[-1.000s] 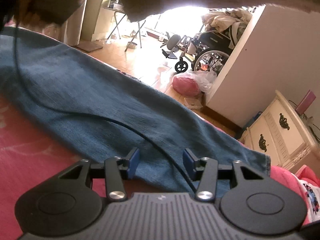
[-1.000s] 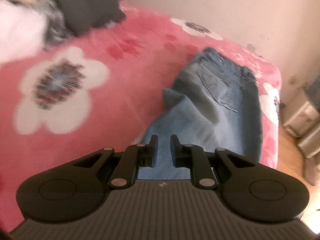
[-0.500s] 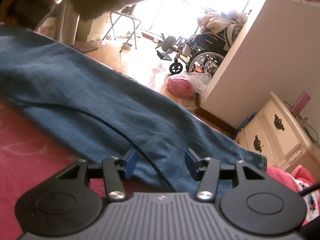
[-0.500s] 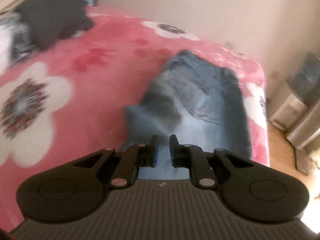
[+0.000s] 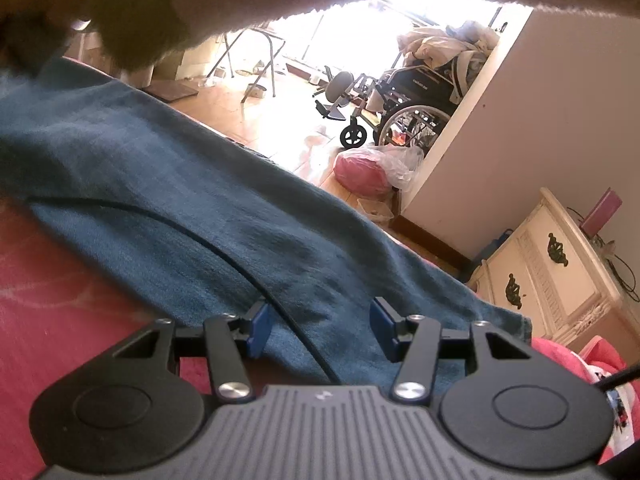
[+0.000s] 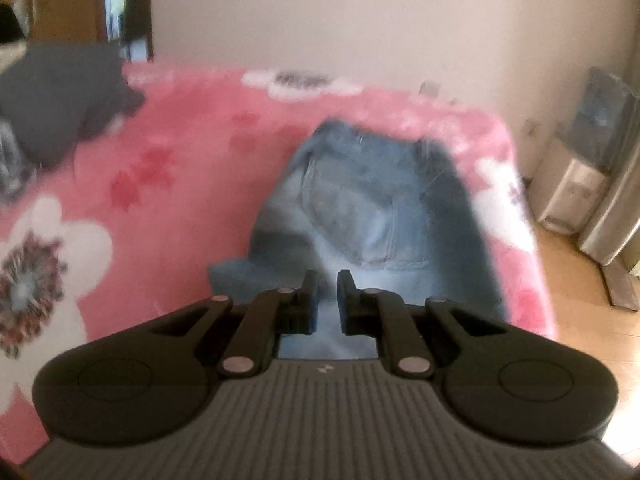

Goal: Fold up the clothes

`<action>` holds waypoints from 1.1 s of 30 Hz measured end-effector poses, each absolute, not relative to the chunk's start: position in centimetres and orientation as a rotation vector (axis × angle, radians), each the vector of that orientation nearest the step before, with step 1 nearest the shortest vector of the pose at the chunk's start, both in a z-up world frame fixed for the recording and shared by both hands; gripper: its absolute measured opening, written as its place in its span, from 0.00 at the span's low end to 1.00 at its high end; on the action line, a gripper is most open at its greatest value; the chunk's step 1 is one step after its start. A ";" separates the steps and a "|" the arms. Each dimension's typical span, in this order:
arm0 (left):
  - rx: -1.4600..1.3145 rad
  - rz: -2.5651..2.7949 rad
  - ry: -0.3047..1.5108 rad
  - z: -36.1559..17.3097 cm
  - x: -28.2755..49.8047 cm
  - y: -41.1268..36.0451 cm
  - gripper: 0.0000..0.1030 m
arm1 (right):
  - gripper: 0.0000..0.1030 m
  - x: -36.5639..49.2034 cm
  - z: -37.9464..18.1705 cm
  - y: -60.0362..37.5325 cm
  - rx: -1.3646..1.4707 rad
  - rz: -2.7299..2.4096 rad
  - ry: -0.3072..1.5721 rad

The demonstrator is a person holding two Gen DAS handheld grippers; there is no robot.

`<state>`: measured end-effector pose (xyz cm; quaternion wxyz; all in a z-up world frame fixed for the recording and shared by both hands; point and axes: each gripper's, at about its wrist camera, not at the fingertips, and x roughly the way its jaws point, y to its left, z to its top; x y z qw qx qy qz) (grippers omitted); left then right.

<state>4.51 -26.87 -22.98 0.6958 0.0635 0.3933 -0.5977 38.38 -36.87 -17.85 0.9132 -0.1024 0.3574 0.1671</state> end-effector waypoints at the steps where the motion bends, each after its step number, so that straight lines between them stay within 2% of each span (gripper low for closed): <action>1: 0.142 -1.333 0.878 -23.0 4.5 -26.9 0.52 | 0.09 37.8 -18.1 -35.8 -0.237 0.385 0.730; 6: 0.132 -1.325 0.889 -22.9 4.3 -26.9 0.52 | 0.07 35.3 -18.6 -31.5 -0.336 0.554 0.681; 11: 0.116 -1.321 0.911 -22.8 4.6 -26.8 0.52 | 0.09 38.1 -16.4 -35.8 -0.222 0.276 0.590; 15: 0.114 -1.317 0.916 -22.9 4.7 -26.7 0.52 | 0.08 41.8 -19.1 -35.5 -0.188 0.219 0.690; 17: 0.116 -1.320 0.911 -22.8 4.6 -26.5 0.52 | 0.02 41.3 -20.2 -33.0 -0.263 0.257 0.671; 18: 0.119 -1.321 0.908 -22.8 4.6 -26.5 0.52 | 0.02 40.8 -20.7 -31.7 -0.308 0.276 0.653; 23: 0.111 -1.319 0.913 -22.7 4.8 -26.5 0.51 | 0.01 37.3 -18.2 -30.9 -0.239 0.525 0.642; 29: 0.134 -1.317 0.898 -22.5 4.5 -26.4 0.51 | 0.02 35.3 -15.0 -38.1 -0.167 0.369 0.638; 33: 0.170 -1.308 0.874 -22.1 3.9 -26.1 0.51 | 0.00 34.8 -16.7 -46.2 -0.072 0.041 0.765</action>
